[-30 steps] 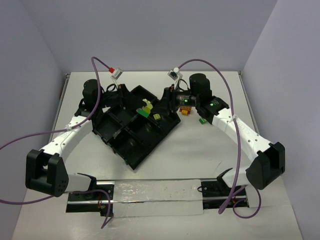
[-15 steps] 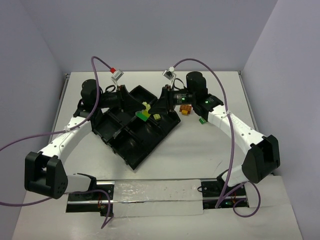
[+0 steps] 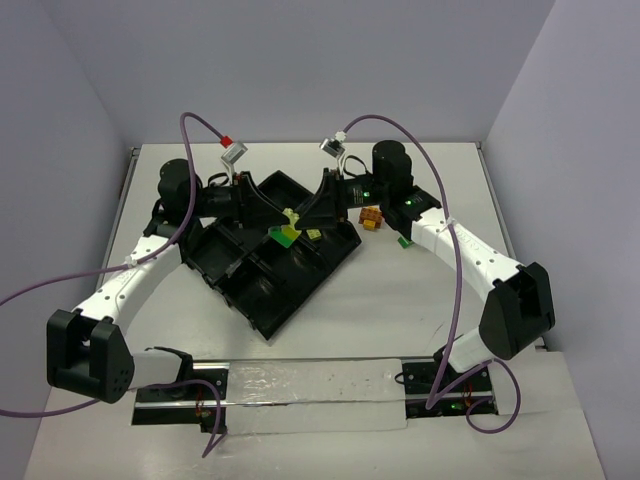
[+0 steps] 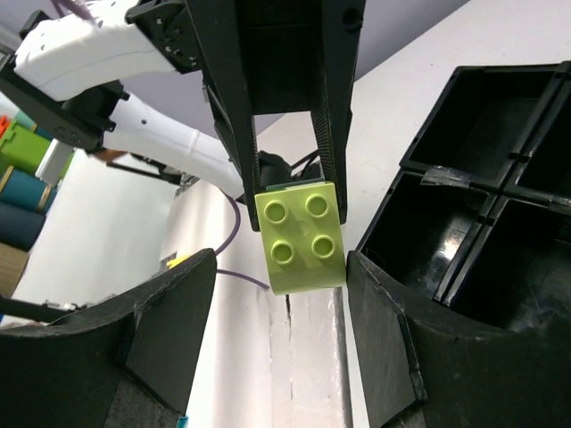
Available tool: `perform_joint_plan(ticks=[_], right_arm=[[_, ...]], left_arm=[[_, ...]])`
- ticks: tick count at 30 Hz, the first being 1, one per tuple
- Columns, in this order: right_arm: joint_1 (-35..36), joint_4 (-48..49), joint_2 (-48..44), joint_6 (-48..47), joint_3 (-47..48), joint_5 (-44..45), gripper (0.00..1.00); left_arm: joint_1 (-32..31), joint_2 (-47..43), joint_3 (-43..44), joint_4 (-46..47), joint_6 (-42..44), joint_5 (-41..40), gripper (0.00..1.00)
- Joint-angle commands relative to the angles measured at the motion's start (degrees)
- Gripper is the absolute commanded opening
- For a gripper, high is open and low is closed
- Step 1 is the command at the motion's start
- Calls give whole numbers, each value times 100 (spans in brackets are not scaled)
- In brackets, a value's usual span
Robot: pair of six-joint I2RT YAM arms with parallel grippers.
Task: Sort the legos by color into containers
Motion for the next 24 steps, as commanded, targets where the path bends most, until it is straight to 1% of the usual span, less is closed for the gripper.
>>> perform_joint_plan(ticks=[1, 6, 15, 17, 19, 20, 21, 24], right_arm=[[58, 221, -13, -138, 84, -183, 67], [67, 139, 21, -211, 71, -203, 66], [76, 116, 200, -209, 67, -194, 75], [76, 61, 215, -239, 93, -209, 75], [85, 49, 249, -248, 94, -255, 74], [86, 66, 241, -233, 85, -258, 71], [94, 84, 233, -231, 67, -274, 66], [102, 169, 224, -185, 30, -294, 55]], left_arm=[[-21, -94, 248, 395, 103, 379, 0], [-24, -110, 274, 410, 113, 398, 0], [-48, -197, 352, 420, 129, 480, 0], [-50, -199, 354, 420, 131, 474, 0], [-50, -191, 354, 420, 131, 472, 0], [-50, -189, 355, 420, 131, 472, 0], [-50, -181, 363, 420, 130, 472, 0], [-50, -157, 371, 420, 131, 482, 0]])
